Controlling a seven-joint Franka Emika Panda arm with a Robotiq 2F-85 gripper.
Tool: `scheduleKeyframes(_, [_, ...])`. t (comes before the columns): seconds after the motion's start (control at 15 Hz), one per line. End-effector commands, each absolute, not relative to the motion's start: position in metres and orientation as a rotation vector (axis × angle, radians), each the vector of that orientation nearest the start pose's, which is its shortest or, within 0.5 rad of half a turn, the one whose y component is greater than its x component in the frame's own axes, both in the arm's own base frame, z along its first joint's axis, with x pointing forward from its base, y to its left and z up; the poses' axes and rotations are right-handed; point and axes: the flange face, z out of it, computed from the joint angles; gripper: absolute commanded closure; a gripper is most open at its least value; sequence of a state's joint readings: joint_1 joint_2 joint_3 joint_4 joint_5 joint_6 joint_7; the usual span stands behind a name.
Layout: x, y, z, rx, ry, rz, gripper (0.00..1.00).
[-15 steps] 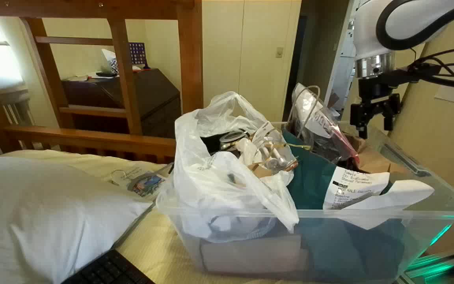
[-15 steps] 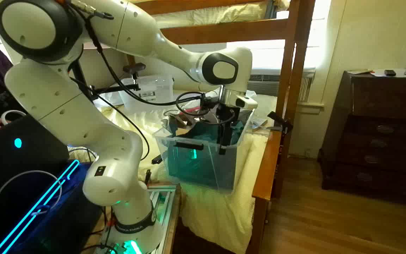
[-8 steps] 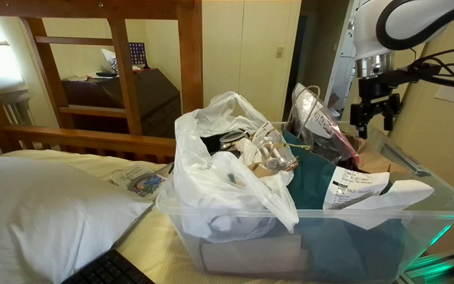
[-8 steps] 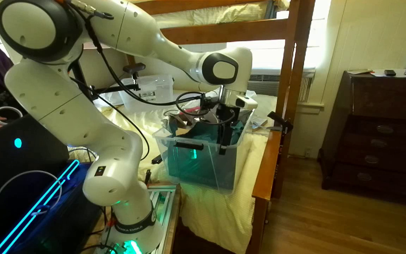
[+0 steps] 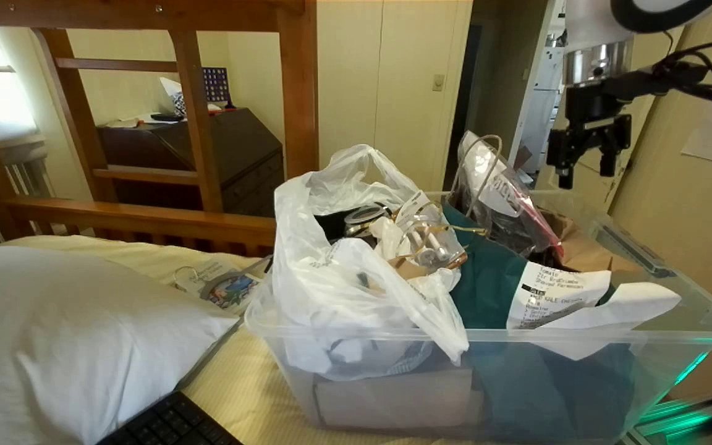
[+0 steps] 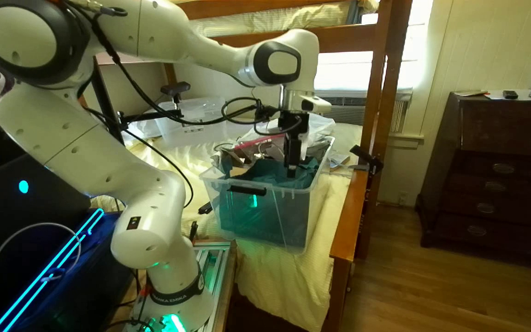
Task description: Pick up the white cloth from the white plastic bag and put it back in the plastic bag
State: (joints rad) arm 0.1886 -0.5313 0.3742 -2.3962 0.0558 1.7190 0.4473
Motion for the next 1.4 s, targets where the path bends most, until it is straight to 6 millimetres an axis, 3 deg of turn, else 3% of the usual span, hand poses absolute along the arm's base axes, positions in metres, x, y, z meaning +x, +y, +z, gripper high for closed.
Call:
scheduleKeyframes(0.0, [0.275,0.270,0.540,-3.372,-0.226,-0.111,0.00])
scheduleKeyframes(0.27, [0.242,0.352,0.587,-3.307,-0.404,-0.371,0.00])
scheduleKeyframes(0.4, [0.232,0.384,0.602,-3.260,-0.424,-0.406,0.00])
scheduleKeyframes(0.53, [0.234,0.407,0.612,-3.190,-0.425,-0.331,0.00])
scheduleKeyframes(0.6, [0.216,0.385,0.603,-3.241,-0.451,-0.416,0.00])
scheduleKeyframes(0.73, [0.222,0.399,0.609,-3.215,-0.458,-0.391,0.00])
scheduleKeyframes(1.07, [0.235,0.403,0.607,-3.207,-0.456,-0.346,0.00])
scheduleKeyframes(1.33, [0.239,0.426,0.607,-3.171,-0.279,-0.370,0.00])
